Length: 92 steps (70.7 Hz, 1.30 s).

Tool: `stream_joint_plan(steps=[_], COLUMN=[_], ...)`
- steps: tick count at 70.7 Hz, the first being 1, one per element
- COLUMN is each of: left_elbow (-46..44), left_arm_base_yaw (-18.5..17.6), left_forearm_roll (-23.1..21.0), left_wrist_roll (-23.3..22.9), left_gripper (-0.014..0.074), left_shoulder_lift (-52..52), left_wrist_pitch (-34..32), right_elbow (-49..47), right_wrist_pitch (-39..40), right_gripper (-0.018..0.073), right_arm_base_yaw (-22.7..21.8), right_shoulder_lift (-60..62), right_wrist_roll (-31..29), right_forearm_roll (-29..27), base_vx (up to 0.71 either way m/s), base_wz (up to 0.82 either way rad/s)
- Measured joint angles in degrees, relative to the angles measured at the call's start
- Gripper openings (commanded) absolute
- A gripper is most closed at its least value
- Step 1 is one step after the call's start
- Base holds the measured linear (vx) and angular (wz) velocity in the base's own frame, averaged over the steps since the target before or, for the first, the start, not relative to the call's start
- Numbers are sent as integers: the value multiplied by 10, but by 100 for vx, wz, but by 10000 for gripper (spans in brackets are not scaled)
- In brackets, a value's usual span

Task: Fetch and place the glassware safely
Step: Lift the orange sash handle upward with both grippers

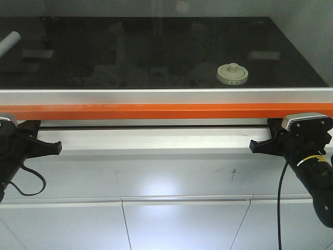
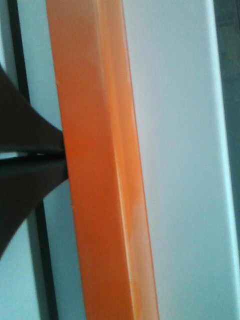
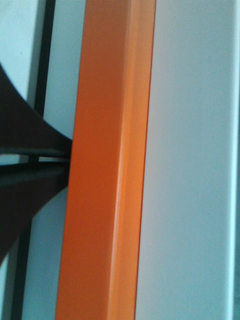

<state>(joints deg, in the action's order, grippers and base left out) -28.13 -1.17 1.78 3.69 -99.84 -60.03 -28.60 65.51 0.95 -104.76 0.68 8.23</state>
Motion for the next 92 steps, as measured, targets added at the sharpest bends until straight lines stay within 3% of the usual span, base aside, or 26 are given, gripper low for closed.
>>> stream_joint_plan(steps=[66, 92], left_elbow=[7, -45], left_arm_base_yaw=[0, 0], left_forearm_roll=[0, 0], left_wrist_roll=[0, 0], left_gripper=[-7, -7], left_shoulder_lift=[108, 140], left_wrist_pitch=[81, 162], right_elbow=[-7, -31], right_wrist_pitch=[-22, -41], right_gripper=[-1, -1], right_arm_base_yaw=[-1, -1], right_shoulder_lift=[63, 92], right_wrist_roll=[3, 10], right_forearm_roll=[22, 29], base_vx=[0, 0], base_wz=[0, 0])
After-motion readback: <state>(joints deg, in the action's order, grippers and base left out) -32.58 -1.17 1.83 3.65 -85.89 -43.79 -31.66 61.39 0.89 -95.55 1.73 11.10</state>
